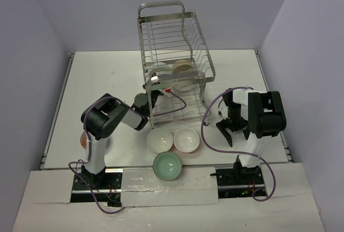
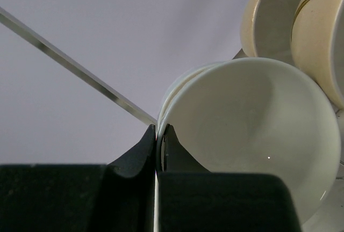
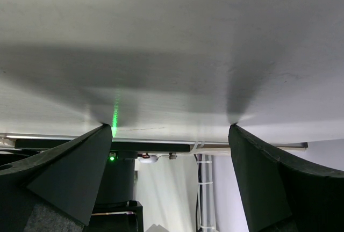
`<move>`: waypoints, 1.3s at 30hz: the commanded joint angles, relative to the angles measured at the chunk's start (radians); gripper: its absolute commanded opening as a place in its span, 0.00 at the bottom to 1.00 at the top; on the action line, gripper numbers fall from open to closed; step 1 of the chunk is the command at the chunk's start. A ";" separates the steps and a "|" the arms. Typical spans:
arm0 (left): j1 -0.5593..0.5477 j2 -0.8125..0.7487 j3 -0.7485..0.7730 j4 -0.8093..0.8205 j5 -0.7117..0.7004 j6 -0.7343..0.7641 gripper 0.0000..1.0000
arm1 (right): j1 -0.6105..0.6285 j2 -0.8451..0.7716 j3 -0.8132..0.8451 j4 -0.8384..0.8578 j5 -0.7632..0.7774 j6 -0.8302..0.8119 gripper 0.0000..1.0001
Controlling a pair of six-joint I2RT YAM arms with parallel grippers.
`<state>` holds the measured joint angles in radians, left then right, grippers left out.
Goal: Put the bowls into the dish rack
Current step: Pick up the bowl from the dish rack, then insert the bowl into the dish rack.
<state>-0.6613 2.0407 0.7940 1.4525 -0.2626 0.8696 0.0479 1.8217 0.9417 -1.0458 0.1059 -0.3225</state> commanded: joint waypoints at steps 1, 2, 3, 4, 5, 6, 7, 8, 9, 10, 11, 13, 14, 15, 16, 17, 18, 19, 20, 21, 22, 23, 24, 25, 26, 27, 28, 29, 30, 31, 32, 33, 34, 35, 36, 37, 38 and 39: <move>0.011 0.072 -0.004 0.410 0.037 0.066 0.00 | 0.006 0.051 -0.027 0.268 -0.061 0.007 0.96; 0.018 0.073 0.002 0.410 0.043 0.068 0.00 | 0.006 0.051 -0.027 0.268 -0.061 0.005 0.96; 0.022 0.076 0.005 0.410 0.049 0.077 0.00 | 0.006 0.051 -0.027 0.267 -0.061 0.007 0.96; 0.028 0.082 0.008 0.410 0.055 0.084 0.00 | 0.006 0.053 -0.027 0.268 -0.061 0.007 0.96; 0.032 0.084 0.008 0.410 0.065 0.091 0.00 | 0.006 0.051 -0.027 0.268 -0.063 0.007 0.96; 0.035 0.085 0.007 0.411 0.074 0.095 0.00 | 0.006 0.051 -0.029 0.267 -0.063 0.005 0.96; 0.038 0.087 0.005 0.411 0.085 0.097 0.00 | 0.006 0.054 -0.027 0.268 -0.063 0.005 0.96; 0.046 0.087 0.004 0.411 0.091 0.097 0.00 | 0.006 0.053 -0.027 0.267 -0.063 0.005 0.96; 0.048 0.087 0.001 0.411 0.097 0.098 0.00 | 0.006 0.053 -0.026 0.267 -0.063 0.007 0.96; 0.051 0.087 0.001 0.411 0.103 0.097 0.00 | 0.006 0.054 -0.026 0.267 -0.063 0.005 0.96; 0.054 0.085 0.001 0.411 0.106 0.095 0.00 | 0.004 0.056 -0.026 0.265 -0.064 0.005 0.96; 0.054 0.091 -0.009 0.411 0.129 0.109 0.00 | 0.006 0.056 -0.027 0.265 -0.064 0.007 0.96; 0.055 0.095 -0.007 0.413 0.134 0.111 0.00 | 0.006 0.056 -0.026 0.265 -0.064 0.007 0.96; 0.055 0.098 -0.009 0.411 0.138 0.118 0.00 | 0.006 0.056 -0.027 0.267 -0.064 0.007 0.96; 0.057 0.105 -0.009 0.411 0.144 0.121 0.00 | 0.006 0.056 -0.026 0.265 -0.064 0.007 0.96; 0.058 0.110 -0.004 0.413 0.151 0.126 0.00 | 0.006 0.056 -0.026 0.265 -0.064 0.005 0.96; 0.061 0.118 -0.004 0.411 0.157 0.138 0.00 | 0.004 0.057 -0.026 0.265 -0.064 0.007 0.96; 0.065 0.121 0.001 0.411 0.164 0.143 0.00 | 0.004 0.057 -0.026 0.264 -0.064 0.005 0.96; 0.066 0.124 0.005 0.411 0.171 0.144 0.00 | 0.004 0.057 -0.024 0.265 -0.064 0.005 0.96; 0.068 0.130 0.013 0.411 0.171 0.146 0.00 | 0.004 0.059 -0.026 0.264 -0.066 0.005 0.96; 0.074 0.133 0.026 0.411 0.171 0.147 0.00 | 0.004 0.060 -0.024 0.263 -0.066 0.005 0.96; 0.075 0.136 0.031 0.413 0.171 0.147 0.00 | 0.004 0.062 -0.024 0.262 -0.066 0.005 0.96; 0.077 0.138 0.034 0.411 0.172 0.149 0.00 | 0.006 0.064 -0.024 0.263 -0.067 0.003 0.96; 0.078 0.136 0.031 0.413 0.177 0.154 0.00 | 0.004 0.065 -0.024 0.262 -0.068 0.005 0.96; 0.080 0.134 0.030 0.411 0.183 0.157 0.00 | 0.004 0.064 -0.026 0.262 -0.069 0.005 0.96; 0.081 0.136 0.030 0.411 0.181 0.158 0.00 | 0.006 0.065 -0.024 0.262 -0.069 0.005 0.96; 0.083 0.134 0.031 0.411 0.180 0.158 0.00 | 0.004 0.067 -0.024 0.262 -0.069 0.003 0.96; 0.083 0.134 0.031 0.413 0.180 0.158 0.00 | 0.006 0.068 -0.023 0.260 -0.069 0.003 0.96; 0.083 0.124 0.028 0.413 0.178 0.149 0.00 | 0.004 0.068 -0.023 0.260 -0.071 0.003 0.96; 0.083 0.116 0.013 0.411 0.181 0.146 0.00 | 0.004 0.070 -0.023 0.260 -0.069 0.005 0.96; 0.083 0.108 0.002 0.413 0.187 0.141 0.00 | 0.004 0.070 -0.023 0.260 -0.069 0.003 0.96; 0.083 0.099 -0.010 0.411 0.191 0.131 0.00 | 0.004 0.071 -0.023 0.260 -0.069 0.003 0.96; 0.080 0.084 -0.038 0.413 0.200 0.125 0.00 | 0.004 0.070 -0.021 0.260 -0.069 0.003 0.96; 0.080 0.075 -0.053 0.411 0.207 0.120 0.00 | 0.004 0.070 -0.023 0.260 -0.069 0.005 0.96; 0.080 0.063 -0.070 0.411 0.215 0.120 0.00 | 0.004 0.068 -0.023 0.260 -0.069 0.003 0.96; 0.080 0.058 -0.096 0.411 0.223 0.117 0.00 | 0.004 0.068 -0.023 0.259 -0.069 0.005 0.96; 0.080 0.052 -0.108 0.411 0.226 0.112 0.00 | 0.004 0.067 -0.021 0.257 -0.069 0.005 0.96; 0.080 0.043 -0.122 0.411 0.230 0.106 0.00 | 0.004 0.067 -0.023 0.259 -0.068 0.003 0.96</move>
<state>-0.6003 2.0624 0.7464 1.4910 -0.0326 0.9890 0.0479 1.8359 0.9428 -1.0580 0.1123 -0.3225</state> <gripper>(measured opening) 0.059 0.962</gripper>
